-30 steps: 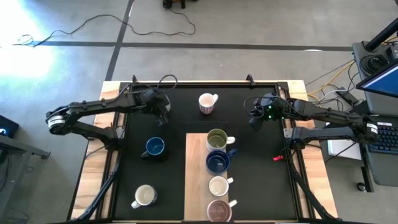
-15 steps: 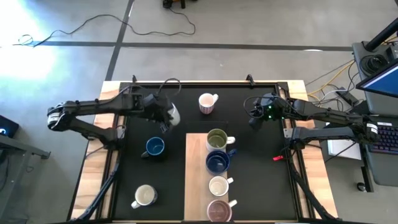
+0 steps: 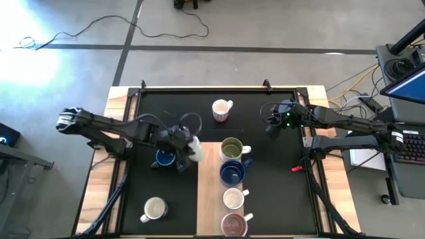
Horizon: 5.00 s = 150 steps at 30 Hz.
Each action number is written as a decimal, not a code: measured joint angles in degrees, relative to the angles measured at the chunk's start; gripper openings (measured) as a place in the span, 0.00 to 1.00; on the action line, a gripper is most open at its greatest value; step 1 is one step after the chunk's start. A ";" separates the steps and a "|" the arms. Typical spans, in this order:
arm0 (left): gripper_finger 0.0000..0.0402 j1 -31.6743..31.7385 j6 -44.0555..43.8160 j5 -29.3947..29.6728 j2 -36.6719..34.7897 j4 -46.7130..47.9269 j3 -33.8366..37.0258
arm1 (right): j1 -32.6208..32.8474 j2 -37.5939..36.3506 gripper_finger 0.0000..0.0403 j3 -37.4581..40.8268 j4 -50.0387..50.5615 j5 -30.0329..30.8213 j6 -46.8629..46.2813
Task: Place coffee mugs
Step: Put the light blue patterned mug on the shelf, then put the red patterned mug on the shelf
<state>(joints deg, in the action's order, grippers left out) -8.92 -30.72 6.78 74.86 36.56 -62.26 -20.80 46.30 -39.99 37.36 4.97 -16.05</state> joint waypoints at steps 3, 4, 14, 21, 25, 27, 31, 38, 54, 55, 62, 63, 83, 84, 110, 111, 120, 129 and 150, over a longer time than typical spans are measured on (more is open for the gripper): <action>0.01 -1.07 -0.35 -0.17 3.18 -0.81 0.00 | 0.00 0.00 0.21 0.00 0.00 0.00 0.08; 0.01 -1.21 -0.45 0.01 4.22 -0.66 -0.17 | 0.00 0.00 0.21 0.00 0.00 0.00 0.09; 0.01 -2.23 4.80 4.96 16.26 8.36 -12.71 | 0.00 0.00 0.21 0.00 0.00 0.01 0.13; 0.01 -2.21 7.32 6.07 20.80 11.38 -16.74 | 0.00 0.00 0.21 0.00 0.00 0.00 0.13; 0.01 -2.25 8.15 6.04 20.47 7.44 -16.43 | 0.01 0.00 0.21 0.00 0.00 0.00 0.14; 0.01 -2.29 9.02 6.11 20.43 6.44 -16.44 | 0.00 0.00 0.21 0.00 -0.02 0.02 0.13; 0.01 -2.31 9.86 6.14 20.94 5.43 -16.37 | 0.00 0.02 0.21 0.02 -0.02 0.00 0.13; 0.02 -2.31 10.06 6.04 22.74 5.27 -16.58 | 0.02 0.00 0.21 0.02 -0.13 0.00 0.09; 0.20 -2.41 9.66 6.16 21.70 3.11 -16.81 | 0.02 0.00 0.21 0.02 -0.22 0.00 0.13; 0.20 -2.52 9.67 6.18 21.15 2.90 -16.81 | 0.02 0.00 0.21 0.02 -0.22 0.00 0.13; 0.20 -3.79 10.32 6.59 17.23 3.45 -18.78 | 0.02 0.00 0.21 0.02 -0.22 0.00 0.13; 0.20 -3.84 10.80 7.19 16.72 4.10 -19.29 | 0.02 0.00 0.21 0.02 -0.22 0.00 0.13; 0.20 12.44 44.64 4.72 14.40 18.46 -25.22 | 0.02 0.00 0.21 0.02 -0.26 0.00 0.15; 0.20 13.94 46.70 3.42 14.41 18.46 -25.21 | 0.02 0.00 0.21 0.02 -0.26 0.00 0.14; 0.21 33.65 85.35 -16.83 23.59 13.33 -25.16 | 0.02 0.00 0.21 0.02 -0.37 0.00 0.14; 0.22 33.48 83.93 -16.95 24.13 12.52 -25.16 | 0.03 0.00 0.21 0.02 -0.37 0.00 0.14; 0.35 31.05 77.65 -18.05 28.20 10.03 -27.14 | 0.02 0.00 0.21 0.02 -0.38 0.00 0.09; 0.42 30.70 71.89 -17.32 36.33 14.65 -36.63 | 0.02 0.00 0.21 0.02 -0.37 0.00 0.06; 0.42 30.72 62.55 -14.87 54.59 37.25 -63.68 | 0.02 0.00 0.21 0.02 -0.38 0.00 0.11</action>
<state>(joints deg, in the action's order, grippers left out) 21.80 31.83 -8.10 129.45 73.81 -125.94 -20.78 46.30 -39.97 36.98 4.97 -15.94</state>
